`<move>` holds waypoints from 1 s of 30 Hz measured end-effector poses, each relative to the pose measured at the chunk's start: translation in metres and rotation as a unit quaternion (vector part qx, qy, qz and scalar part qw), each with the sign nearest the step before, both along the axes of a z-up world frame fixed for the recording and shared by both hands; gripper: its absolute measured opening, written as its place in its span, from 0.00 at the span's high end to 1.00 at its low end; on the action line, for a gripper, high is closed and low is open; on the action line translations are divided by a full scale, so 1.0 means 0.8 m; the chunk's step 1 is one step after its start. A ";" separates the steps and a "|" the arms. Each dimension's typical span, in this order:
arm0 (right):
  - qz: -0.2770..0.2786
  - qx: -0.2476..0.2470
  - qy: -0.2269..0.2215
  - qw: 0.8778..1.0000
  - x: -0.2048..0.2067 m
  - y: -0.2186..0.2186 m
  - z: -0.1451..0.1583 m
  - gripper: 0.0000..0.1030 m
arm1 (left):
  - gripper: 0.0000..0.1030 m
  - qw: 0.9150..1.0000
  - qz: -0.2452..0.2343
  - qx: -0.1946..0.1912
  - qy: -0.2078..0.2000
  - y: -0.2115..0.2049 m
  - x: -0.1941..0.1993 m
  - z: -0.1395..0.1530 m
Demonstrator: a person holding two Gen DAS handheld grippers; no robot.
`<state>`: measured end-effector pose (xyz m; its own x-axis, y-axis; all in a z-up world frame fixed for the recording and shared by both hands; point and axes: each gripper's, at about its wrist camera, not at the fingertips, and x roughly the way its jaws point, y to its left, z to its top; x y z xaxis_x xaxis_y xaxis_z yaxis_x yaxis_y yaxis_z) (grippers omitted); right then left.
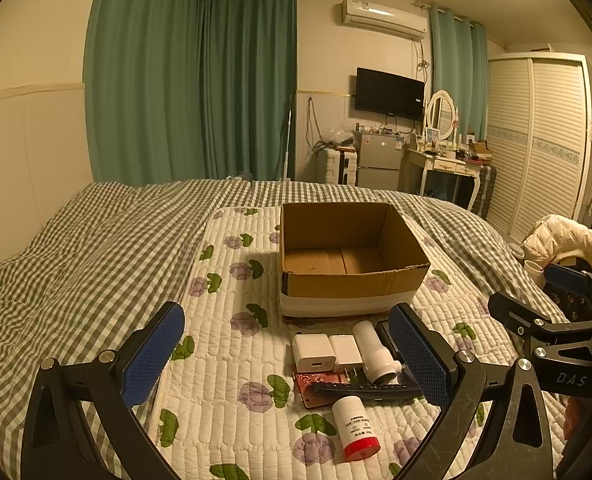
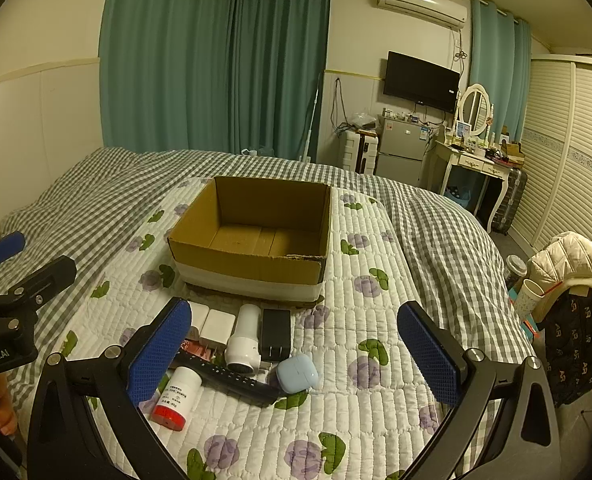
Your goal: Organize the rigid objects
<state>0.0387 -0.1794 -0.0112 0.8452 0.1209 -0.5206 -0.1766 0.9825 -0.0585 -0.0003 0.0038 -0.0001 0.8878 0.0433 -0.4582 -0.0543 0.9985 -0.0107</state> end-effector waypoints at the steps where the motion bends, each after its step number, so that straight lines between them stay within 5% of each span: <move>1: 0.000 0.000 0.000 1.000 0.000 0.000 0.000 0.00 | 0.00 1.000 0.000 0.000 0.000 -0.001 0.000 0.000; 30: -0.002 -0.007 0.003 1.000 -0.004 -0.002 0.000 0.00 | 0.00 1.000 0.010 -0.006 0.005 -0.010 0.003 0.002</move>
